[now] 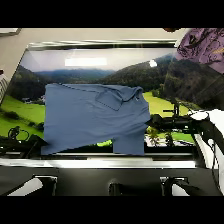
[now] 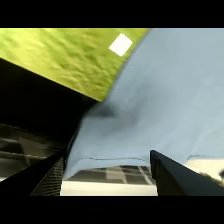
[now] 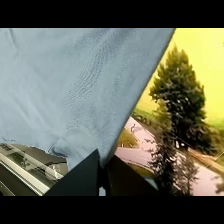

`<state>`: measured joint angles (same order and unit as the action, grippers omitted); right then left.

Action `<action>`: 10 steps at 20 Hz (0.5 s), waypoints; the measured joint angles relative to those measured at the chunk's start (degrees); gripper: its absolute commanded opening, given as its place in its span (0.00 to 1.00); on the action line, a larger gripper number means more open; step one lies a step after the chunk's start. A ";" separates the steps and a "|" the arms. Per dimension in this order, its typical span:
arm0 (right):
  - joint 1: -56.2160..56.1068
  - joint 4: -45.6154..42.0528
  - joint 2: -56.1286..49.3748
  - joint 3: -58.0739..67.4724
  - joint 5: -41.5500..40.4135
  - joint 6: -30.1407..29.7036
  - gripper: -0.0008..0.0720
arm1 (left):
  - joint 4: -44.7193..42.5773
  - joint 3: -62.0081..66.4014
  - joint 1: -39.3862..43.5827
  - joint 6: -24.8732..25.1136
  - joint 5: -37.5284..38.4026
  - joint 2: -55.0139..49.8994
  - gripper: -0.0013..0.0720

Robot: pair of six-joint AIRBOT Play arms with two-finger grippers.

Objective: Fold the clothes and pants, and hang the long-sleeved shirts on hangers.

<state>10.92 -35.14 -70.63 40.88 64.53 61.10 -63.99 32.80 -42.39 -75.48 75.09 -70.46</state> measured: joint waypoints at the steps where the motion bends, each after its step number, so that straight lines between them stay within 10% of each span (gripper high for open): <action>1: 0.00 0.00 0.00 0.00 0.00 0.00 0.04 | 0.22 -0.61 0.28 0.11 0.09 0.00 0.60; 3: 0.00 0.04 0.00 0.00 0.00 0.00 0.04 | -1.33 -1.73 0.66 0.48 -0.70 -0.11 0.21; 10: 0.00 0.20 0.66 0.00 0.07 0.09 0.04 | 0.15 -2.49 1.11 0.63 -1.64 -0.13 0.03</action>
<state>10.92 -34.94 -69.97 40.88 64.60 61.19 -63.83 30.30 -41.28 -74.85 73.45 -70.59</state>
